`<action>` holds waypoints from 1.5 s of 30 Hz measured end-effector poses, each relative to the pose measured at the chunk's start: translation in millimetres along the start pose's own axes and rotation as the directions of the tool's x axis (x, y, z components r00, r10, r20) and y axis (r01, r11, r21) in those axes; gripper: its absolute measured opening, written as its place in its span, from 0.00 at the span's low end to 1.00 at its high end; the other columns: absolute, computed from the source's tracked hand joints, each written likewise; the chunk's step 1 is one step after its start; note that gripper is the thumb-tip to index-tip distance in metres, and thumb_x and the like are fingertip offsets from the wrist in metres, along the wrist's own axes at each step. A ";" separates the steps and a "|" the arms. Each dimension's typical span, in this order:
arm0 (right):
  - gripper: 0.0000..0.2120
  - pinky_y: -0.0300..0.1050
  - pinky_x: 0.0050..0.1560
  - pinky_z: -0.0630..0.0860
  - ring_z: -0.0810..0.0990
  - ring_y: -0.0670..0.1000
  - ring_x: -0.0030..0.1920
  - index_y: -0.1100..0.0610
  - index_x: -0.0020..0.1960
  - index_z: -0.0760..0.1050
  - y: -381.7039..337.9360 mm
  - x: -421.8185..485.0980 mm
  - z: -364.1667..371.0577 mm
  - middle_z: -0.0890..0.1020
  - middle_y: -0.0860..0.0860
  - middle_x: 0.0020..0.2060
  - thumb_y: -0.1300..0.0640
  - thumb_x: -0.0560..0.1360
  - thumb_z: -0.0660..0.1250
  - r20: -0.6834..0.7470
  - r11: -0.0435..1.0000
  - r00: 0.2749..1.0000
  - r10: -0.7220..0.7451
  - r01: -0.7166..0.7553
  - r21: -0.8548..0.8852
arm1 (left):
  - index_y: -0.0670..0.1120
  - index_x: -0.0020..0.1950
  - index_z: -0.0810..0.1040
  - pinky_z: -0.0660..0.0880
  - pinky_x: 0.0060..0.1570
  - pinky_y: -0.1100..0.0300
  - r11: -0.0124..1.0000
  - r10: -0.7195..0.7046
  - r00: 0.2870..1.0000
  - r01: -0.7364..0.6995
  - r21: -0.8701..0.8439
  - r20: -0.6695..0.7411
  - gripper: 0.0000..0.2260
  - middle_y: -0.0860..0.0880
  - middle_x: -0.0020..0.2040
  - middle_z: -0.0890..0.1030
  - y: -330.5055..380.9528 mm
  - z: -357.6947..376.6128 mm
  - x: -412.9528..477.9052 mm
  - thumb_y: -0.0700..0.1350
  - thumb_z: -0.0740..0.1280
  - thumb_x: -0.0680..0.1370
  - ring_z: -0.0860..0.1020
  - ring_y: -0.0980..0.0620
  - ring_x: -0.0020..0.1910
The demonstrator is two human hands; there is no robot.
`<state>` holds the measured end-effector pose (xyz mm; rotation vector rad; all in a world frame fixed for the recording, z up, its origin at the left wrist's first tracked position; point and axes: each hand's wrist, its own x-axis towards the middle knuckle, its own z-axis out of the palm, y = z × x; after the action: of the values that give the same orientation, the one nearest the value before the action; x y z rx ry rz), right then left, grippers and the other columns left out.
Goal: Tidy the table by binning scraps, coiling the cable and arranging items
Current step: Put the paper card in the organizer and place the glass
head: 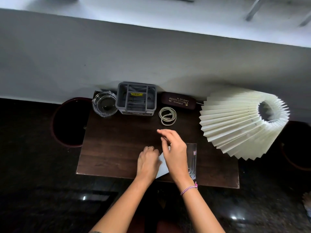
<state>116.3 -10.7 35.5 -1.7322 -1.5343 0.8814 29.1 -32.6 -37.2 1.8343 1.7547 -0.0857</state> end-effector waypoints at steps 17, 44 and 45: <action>0.32 0.45 0.65 0.70 0.70 0.51 0.66 0.57 0.71 0.61 13.1 -0.5 1.2 0.70 0.54 0.65 0.54 0.72 0.70 0.219 0.948 0.922 0.320 -0.313 -0.064 | 0.50 0.46 0.77 0.65 0.51 0.55 0.964 -0.139 0.988 0.119 -0.237 -0.069 0.06 0.55 0.38 0.78 -53.7 -48.6 1.0 0.49 0.69 0.72 0.75 0.51 0.47; 0.22 0.50 0.49 0.75 0.79 0.62 0.53 0.58 0.61 0.67 -59.8 131.8 -0.1 0.81 0.60 0.53 0.58 0.70 0.70 -0.281 0.939 0.925 0.256 -0.308 -0.156 | 0.43 0.74 0.56 0.70 0.64 0.50 0.891 0.050 0.996 -0.079 -0.447 -0.075 0.31 0.38 0.67 0.71 8.0 -121.1 66.2 0.43 0.65 0.74 0.70 0.40 0.66; 0.23 0.49 0.49 0.75 0.79 0.61 0.53 0.57 0.62 0.67 -60.2 132.5 1.2 0.81 0.60 0.53 0.58 0.70 0.70 -0.275 0.941 0.930 0.243 -0.295 -0.166 | 0.43 0.74 0.56 0.71 0.62 0.49 0.891 0.042 0.997 -0.067 -0.449 -0.064 0.31 0.38 0.66 0.72 8.3 -121.5 68.7 0.43 0.65 0.74 0.71 0.39 0.65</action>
<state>93.6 127.1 76.2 -2.1531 -1.2734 0.6169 3.5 83.8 35.8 1.5484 1.5892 0.3694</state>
